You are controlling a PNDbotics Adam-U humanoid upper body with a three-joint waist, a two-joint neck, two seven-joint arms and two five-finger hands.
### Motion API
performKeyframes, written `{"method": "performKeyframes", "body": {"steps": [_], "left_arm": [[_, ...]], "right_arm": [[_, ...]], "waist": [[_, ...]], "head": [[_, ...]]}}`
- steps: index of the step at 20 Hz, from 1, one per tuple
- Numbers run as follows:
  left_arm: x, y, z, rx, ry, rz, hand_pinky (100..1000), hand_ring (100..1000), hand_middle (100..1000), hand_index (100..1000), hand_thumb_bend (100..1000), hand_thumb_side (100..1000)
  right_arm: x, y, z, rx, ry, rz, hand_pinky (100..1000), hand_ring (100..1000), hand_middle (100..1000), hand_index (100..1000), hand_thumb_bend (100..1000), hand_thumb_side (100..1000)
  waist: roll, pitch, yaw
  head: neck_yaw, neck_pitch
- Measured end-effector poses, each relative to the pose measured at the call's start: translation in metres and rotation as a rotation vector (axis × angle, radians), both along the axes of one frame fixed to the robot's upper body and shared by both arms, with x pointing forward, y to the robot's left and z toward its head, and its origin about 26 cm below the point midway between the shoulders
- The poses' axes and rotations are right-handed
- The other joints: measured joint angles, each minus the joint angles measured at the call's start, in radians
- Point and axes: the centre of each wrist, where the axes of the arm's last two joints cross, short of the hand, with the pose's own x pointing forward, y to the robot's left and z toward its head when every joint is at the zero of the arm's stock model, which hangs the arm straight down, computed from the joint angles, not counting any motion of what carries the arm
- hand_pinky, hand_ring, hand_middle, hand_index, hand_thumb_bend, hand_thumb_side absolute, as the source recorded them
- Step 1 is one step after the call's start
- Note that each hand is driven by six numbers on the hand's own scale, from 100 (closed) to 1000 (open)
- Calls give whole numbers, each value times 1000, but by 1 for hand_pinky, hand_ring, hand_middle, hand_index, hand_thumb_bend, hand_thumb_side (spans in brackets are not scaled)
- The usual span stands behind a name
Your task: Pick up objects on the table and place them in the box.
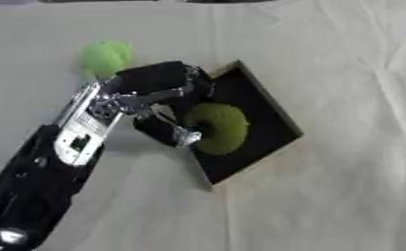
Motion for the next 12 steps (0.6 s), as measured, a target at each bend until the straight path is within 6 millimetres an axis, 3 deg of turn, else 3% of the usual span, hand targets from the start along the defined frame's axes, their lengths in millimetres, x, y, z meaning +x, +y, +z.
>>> {"method": "performKeyframes", "body": {"steps": [1, 2, 3, 4, 5, 8, 12], "left_arm": [[0, 0, 0, 6, 13, 5, 815, 762, 699, 884, 100, 311], [0, 0, 0, 15, 26, 11, 825, 774, 714, 890, 100, 349], [0, 0, 0, 22, 39, 17, 911, 866, 822, 946, 100, 686], [-1, 0, 1, 29, 48, 21, 911, 866, 822, 946, 100, 686], [-2, 0, 2, 36, 54, 26, 948, 901, 859, 967, 100, 853], [-3, 2, 7, 44, 48, 43, 981, 928, 880, 975, 100, 970], [-6, 5, 13, 50, 12, 61, 975, 917, 857, 962, 100, 923]], "right_arm": [[0, 0, 0, 0, 0, 0, 894, 856, 638, 768, 100, 528], [0, 0, 0, 0, 0, 0, 894, 856, 639, 768, 100, 528], [0, 0, 0, 0, 0, 0, 894, 856, 639, 768, 100, 528], [0, 0, 0, 1, 0, -1, 894, 856, 639, 768, 100, 528], [0, 0, 0, 1, 1, -1, 894, 856, 638, 768, 100, 528], [0, 0, 0, 3, 2, -3, 894, 856, 638, 768, 100, 528], [0, 0, 0, 4, 3, -4, 894, 857, 638, 768, 100, 528]], "waist": [[0, 0, 0], [0, 0, 0], [0, 0, 0], [0, 0, 0], [0, 0, 1], [2, 0, 5], [3, 0, 7]], "head": [[0, 0], [0, 0], [-1, 0], [-2, 0], [-3, 0], [-7, 0], [-9, 0]]}}
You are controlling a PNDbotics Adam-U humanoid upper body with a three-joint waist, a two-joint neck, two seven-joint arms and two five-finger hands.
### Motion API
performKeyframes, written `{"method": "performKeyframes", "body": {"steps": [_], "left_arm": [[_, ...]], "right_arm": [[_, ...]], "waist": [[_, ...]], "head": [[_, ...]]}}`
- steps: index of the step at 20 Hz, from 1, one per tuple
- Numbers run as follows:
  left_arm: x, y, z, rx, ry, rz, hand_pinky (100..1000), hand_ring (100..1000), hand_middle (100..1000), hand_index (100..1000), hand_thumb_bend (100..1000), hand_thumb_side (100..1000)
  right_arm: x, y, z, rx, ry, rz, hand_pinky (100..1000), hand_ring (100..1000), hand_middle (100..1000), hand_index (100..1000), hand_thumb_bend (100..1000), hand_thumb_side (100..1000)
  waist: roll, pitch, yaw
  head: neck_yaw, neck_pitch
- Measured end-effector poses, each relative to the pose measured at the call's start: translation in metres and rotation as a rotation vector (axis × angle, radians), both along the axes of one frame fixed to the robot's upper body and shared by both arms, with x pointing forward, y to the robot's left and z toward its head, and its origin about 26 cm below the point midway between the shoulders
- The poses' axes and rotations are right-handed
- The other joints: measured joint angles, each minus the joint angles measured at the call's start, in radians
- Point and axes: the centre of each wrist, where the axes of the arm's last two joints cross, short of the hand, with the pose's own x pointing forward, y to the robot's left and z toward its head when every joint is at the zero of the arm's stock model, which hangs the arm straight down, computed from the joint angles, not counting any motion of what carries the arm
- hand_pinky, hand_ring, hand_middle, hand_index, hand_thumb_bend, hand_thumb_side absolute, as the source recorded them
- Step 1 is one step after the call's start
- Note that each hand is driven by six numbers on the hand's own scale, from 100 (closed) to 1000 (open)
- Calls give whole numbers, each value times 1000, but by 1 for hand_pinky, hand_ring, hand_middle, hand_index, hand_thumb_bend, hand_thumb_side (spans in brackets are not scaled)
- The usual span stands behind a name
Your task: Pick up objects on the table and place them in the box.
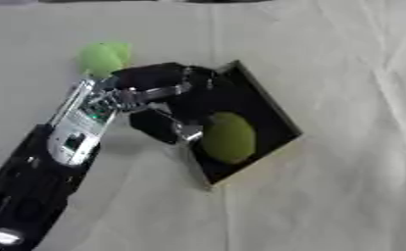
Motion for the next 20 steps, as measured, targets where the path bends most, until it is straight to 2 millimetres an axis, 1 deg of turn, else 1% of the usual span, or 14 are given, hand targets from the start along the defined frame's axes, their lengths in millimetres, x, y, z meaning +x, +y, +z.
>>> {"method": "performKeyframes", "body": {"steps": [2, 3, 4, 6, 7, 8, 9, 10, 13, 14, 15, 17, 20], "left_arm": [[-2, 1, 1, -3, -8, -2, 973, 906, 838, 954, 100, 871], [-3, 1, 2, -8, -8, -6, 969, 901, 833, 952, 100, 821], [-4, 2, 3, -17, -9, -10, 967, 899, 832, 951, 100, 797], [-6, 6, 9, -37, -18, -17, 949, 887, 824, 945, 100, 614], [-7, 9, 13, -52, -27, -21, 944, 885, 824, 943, 100, 547], [-9, 12, 17, -69, -43, -25, 938, 882, 822, 938, 100, 454], [-11, 17, 23, -87, -65, -29, 929, 876, 819, 931, 100, 301], [-13, 22, 30, -104, -93, -31, 927, 877, 821, 930, 100, 279], [-20, 45, 50, -144, -200, -15, 929, 886, 835, 935, 100, 282], [-22, 53, 55, -159, -234, 3, 929, 888, 837, 936, 100, 266], [-23, 63, 61, -174, -265, 30, 930, 891, 840, 939, 100, 229], [-24, 87, 67, -201, -315, 112, 930, 894, 842, 941, 100, 202], [-22, 122, 73, -233, -371, 250, 925, 894, 838, 941, 100, 186]], "right_arm": [[0, 0, 0, 0, 0, 0, 894, 857, 638, 768, 100, 528], [0, 0, 0, 0, 0, 0, 894, 857, 638, 768, 100, 528], [0, 0, 0, 0, 0, 0, 894, 857, 638, 768, 100, 528], [0, 0, 0, 1, 0, 0, 894, 857, 638, 768, 100, 529], [0, 0, 0, 1, 0, 0, 894, 857, 638, 768, 100, 529], [0, 0, 0, 1, 0, -1, 894, 857, 638, 768, 100, 529], [0, 0, 0, 2, -1, -1, 894, 857, 638, 768, 100, 529], [0, 0, 0, 2, -1, -1, 894, 857, 638, 768, 100, 529], [0, 0, 0, 3, -2, -1, 894, 857, 638, 768, 100, 529], [0, 0, 0, 3, -2, -1, 894, 857, 638, 768, 100, 529], [0, -1, -1, 3, -1, -2, 894, 857, 638, 768, 100, 529], [0, -1, -1, 5, -1, -3, 894, 857, 638, 768, 100, 530], [0, -1, -1, 7, -4, -4, 894, 858, 638, 769, 100, 529]], "waist": [[0, 0, 1], [0, 0, 1], [0, 0, 1], [0, 0, 1], [-1, 0, 2], [-1, 0, 2], [-2, 0, 2], [-3, 0, 3], [-3, 0, 4], [-3, 0, 4], [-3, 0, 4], [-2, 4, 2], [-3, 8, -1]], "head": [[-1, 0], [-1, 0], [-1, 0], [-2, 0], [-2, 0], [-2, 0], [-2, 0], [-2, 0], [-3, -1], [-3, -1], [-4, -2], [-4, -2], [-3, -4]]}}
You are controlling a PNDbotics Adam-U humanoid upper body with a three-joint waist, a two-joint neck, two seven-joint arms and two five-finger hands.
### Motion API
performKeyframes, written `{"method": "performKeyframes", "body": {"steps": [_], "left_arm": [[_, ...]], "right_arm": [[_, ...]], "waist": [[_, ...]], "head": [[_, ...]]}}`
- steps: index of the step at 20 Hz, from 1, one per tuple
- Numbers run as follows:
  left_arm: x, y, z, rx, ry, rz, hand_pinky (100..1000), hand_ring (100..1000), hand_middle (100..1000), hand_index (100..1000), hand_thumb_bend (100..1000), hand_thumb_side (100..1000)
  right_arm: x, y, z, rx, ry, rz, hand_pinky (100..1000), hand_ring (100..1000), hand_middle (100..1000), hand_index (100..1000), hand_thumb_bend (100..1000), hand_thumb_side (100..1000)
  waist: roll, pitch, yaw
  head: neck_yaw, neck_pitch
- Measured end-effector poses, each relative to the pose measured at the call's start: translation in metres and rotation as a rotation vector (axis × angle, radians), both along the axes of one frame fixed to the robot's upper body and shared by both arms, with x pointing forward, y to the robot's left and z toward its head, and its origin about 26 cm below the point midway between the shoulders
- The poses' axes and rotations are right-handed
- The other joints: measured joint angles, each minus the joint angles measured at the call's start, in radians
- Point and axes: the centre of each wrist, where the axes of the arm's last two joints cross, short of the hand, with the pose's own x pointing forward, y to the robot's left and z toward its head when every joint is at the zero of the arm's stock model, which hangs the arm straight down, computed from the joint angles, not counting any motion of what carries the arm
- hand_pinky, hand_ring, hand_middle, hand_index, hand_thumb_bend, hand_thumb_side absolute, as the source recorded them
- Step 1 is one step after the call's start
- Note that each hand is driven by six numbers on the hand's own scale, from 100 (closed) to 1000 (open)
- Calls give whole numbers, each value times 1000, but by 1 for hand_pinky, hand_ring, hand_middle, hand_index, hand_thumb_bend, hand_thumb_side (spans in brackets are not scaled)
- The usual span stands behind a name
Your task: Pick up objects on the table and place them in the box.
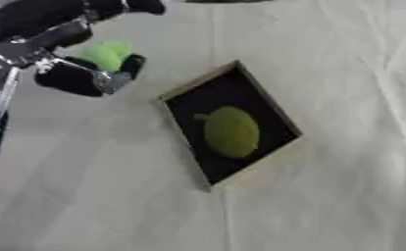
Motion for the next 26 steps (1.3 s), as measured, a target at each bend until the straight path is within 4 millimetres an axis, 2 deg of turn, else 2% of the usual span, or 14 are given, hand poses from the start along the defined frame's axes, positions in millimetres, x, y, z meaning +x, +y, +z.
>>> {"method": "performKeyframes", "body": {"steps": [4, 9, 11, 12, 13, 14, 17, 18, 19, 20, 26], "left_arm": [[14, 40, 2, -26, -5, 160, 921, 900, 840, 940, 100, 145], [41, 80, -4, 44, 47, 287, 927, 909, 851, 944, 121, 155], [50, 94, -11, 75, 76, 330, 931, 913, 856, 948, 114, 224], [53, 99, -15, 88, 91, 347, 934, 916, 860, 951, 124, 289], [57, 104, -18, 101, 105, 358, 934, 917, 860, 949, 131, 306], [60, 107, -21, 114, 117, 367, 933, 915, 856, 940, 152, 356], [68, 114, -23, 145, 131, 378, 932, 912, 850, 929, 155, 404], [71, 115, -21, 156, 131, 373, 934, 913, 853, 931, 176, 446], [74, 115, -21, 167, 132, 368, 934, 913, 854, 931, 185, 446], [76, 115, -21, 180, 132, 359, 934, 912, 849, 931, 231, 433], [92, 106, -21, 228, 130, 335, 928, 904, 830, 933, 285, 407]], "right_arm": [[0, 0, 1, 1, -6, 1, 894, 858, 639, 769, 100, 530], [0, 1, 2, 0, -12, 4, 894, 858, 638, 769, 100, 528], [0, 1, 2, -1, -12, 4, 894, 858, 638, 769, 100, 529], [0, 1, 2, -2, -12, 5, 894, 858, 637, 769, 100, 530], [0, 1, 2, -2, -12, 5, 894, 858, 637, 769, 100, 530], [0, 1, 2, -3, -12, 5, 894, 857, 637, 769, 100, 530], [0, 1, 2, -5, -11, 7, 894, 857, 637, 769, 100, 529], [0, 1, 2, -6, -11, 7, 894, 857, 637, 769, 100, 529], [0, 1, 2, -6, -11, 7, 894, 857, 637, 769, 100, 528], [0, 1, 3, -7, -11, 8, 894, 857, 637, 768, 100, 529], [1, 3, 3, -13, -6, 13, 894, 857, 636, 768, 100, 530]], "waist": [[-4, 3, -7], [-9, 8, -14], [-9, 12, -15], [-9, 12, -16], [-9, 13, -16], [-9, 13, -16], [-11, 13, -19], [-12, 13, -19], [-12, 13, -19], [-13, 13, -19], [-14, 13, -22]], "head": [[15, -7], [36, -7], [41, -7], [43, -7], [45, -7], [46, -7], [49, -7], [49, -7], [49, -8], [49, -8], [49, -16]]}}
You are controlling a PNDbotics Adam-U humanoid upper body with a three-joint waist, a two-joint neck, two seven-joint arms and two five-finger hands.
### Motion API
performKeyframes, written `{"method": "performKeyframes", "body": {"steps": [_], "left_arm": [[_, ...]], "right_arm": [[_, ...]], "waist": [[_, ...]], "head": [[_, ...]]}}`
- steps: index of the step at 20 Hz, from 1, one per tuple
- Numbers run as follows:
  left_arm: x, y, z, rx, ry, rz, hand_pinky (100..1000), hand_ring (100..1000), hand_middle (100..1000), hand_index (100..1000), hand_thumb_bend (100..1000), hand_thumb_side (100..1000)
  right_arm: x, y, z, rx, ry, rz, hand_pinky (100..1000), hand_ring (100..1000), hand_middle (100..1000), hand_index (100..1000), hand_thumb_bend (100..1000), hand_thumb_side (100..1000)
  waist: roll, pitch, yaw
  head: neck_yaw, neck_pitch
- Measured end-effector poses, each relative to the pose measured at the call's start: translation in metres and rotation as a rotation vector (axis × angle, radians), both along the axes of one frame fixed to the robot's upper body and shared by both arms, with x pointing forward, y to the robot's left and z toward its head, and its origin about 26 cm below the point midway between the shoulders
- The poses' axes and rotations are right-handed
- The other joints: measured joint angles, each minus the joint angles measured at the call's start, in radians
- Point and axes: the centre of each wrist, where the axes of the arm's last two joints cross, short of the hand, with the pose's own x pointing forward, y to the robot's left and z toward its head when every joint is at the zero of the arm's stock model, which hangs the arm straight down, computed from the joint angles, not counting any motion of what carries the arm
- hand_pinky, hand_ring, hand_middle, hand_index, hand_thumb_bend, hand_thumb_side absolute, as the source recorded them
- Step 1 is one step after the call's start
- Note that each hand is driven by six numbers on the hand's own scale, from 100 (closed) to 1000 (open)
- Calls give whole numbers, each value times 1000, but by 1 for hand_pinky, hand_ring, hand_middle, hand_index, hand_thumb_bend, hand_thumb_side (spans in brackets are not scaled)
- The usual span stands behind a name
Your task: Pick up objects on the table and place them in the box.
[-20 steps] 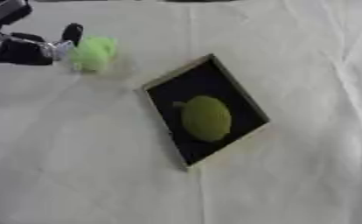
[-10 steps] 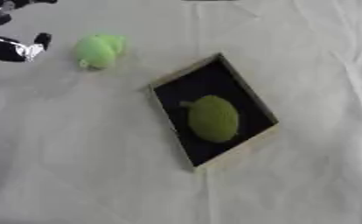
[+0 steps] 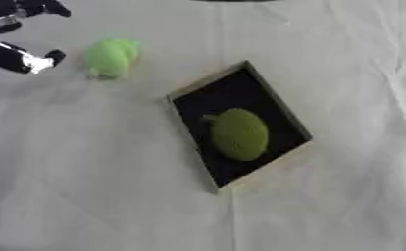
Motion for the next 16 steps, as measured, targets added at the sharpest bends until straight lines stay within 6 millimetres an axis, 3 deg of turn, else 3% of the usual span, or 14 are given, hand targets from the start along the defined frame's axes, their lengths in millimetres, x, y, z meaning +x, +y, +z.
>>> {"method": "performKeyframes", "body": {"steps": [5, 16], "left_arm": [[10, -11, -3, 26, 11, 0, 928, 904, 831, 934, 313, 339], [24, -34, -11, 69, 78, 14, 937, 915, 849, 946, 288, 478]], "right_arm": [[0, 0, 0, -3, 5, 0, 894, 857, 635, 768, 100, 531], [0, 0, 0, -7, 10, 2, 894, 855, 631, 767, 100, 531]], "waist": [[1, 2, -2], [5, 8, -8]], "head": [[0, -1], [2, -4]]}}
